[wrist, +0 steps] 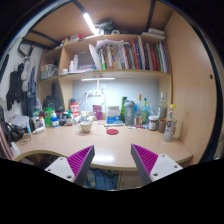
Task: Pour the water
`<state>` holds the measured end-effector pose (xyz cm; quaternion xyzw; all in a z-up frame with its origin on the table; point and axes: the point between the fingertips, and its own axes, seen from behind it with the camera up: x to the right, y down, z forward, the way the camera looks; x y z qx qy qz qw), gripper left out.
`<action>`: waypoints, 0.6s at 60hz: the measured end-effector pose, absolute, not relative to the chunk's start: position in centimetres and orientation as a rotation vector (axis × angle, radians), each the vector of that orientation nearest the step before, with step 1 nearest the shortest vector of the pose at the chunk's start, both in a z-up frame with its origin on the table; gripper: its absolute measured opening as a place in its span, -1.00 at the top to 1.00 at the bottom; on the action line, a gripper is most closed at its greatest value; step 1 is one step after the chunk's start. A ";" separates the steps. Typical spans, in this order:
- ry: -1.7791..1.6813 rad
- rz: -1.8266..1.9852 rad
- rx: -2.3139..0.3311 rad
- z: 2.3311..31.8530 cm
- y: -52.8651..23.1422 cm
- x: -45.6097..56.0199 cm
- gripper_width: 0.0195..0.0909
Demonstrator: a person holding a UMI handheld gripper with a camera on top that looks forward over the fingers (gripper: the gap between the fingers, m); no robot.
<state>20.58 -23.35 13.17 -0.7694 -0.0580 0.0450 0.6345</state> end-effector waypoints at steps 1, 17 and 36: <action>-0.138 0.104 -1.759 13.4 -23.1 20.5 -0.72; -0.173 0.064 -1.726 13.9 -22.1 20.1 -0.72; -0.189 0.041 -1.683 14.3 -20.1 21.3 -0.74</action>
